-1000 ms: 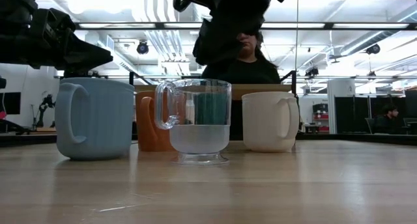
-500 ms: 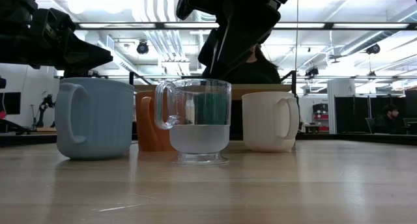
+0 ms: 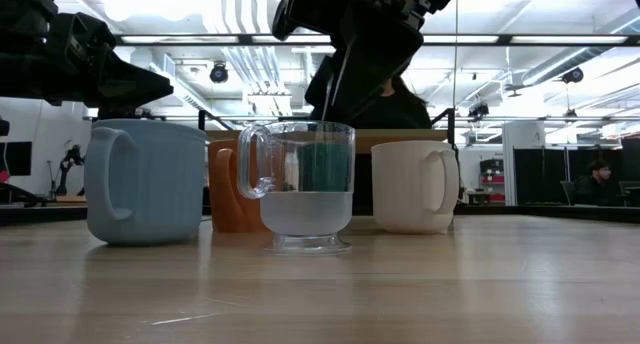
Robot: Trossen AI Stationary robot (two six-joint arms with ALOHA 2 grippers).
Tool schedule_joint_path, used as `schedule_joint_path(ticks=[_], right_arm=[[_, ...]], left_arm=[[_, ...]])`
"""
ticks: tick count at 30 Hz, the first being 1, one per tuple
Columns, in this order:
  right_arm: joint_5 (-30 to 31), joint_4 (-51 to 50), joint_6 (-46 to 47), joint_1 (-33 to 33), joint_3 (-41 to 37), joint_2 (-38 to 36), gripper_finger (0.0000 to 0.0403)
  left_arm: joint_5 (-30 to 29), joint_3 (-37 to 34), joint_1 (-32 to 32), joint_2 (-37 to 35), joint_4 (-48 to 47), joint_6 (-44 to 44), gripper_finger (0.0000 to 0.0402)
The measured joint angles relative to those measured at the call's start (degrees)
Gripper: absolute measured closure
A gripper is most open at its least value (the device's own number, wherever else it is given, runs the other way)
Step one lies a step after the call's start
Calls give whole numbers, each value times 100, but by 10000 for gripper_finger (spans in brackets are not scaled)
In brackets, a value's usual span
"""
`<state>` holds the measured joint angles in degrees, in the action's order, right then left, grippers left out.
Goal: Stack small to large cups/mugs on shelf
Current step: Put the transparent mug on the shelf
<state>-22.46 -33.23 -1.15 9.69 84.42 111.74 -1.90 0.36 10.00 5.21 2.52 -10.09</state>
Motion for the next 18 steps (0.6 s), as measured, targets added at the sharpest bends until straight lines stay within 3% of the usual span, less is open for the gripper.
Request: schedule_joint_path(ticks=[18], right_arm=[[-199, 0, -2, 2, -8, 2, 307]], left_arm=[[1, 0, 1, 0, -1, 0, 333]])
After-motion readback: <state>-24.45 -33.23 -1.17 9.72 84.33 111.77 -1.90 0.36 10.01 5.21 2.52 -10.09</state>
